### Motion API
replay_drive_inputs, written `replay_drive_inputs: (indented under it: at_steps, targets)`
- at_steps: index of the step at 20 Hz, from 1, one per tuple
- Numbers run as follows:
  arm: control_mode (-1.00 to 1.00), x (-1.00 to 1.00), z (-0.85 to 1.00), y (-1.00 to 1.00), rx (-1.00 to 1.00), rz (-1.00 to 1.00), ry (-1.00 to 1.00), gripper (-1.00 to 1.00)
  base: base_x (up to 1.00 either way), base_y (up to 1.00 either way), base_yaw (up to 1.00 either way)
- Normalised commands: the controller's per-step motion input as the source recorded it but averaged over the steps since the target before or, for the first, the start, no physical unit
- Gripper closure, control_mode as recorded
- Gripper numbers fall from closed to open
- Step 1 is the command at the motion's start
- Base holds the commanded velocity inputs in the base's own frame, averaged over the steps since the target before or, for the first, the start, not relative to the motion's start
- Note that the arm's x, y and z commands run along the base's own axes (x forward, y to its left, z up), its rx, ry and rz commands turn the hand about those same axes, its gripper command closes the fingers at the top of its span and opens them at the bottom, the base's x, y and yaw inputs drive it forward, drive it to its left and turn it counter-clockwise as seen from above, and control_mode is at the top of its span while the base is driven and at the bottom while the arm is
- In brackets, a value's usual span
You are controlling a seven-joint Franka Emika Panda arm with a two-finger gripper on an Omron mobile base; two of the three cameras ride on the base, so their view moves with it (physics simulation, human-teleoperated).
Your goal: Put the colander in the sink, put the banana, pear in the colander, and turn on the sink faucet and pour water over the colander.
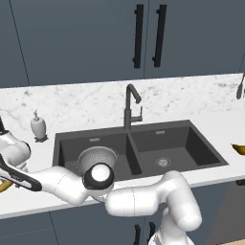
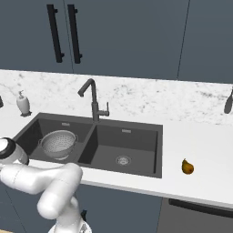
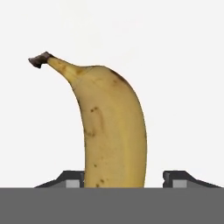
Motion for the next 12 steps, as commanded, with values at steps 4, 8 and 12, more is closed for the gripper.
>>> replay_drive_inputs:
  at_steps: [4,8,12]
  targets:
    - [-1.0,0.0,-0.28,-0.05,-0.02,0.0,0.0,1.0,0.0,0.0,0.0]
    - [-1.0,0.0,-0.25,-0.59,0.0,0.0,-0.01,1.0,0.0,0.0,0.0]
    - [-1.0,0.0,-0.19,-0.72,0.0,0.0,-0.06,1.0,0.0,0.0,0.0]
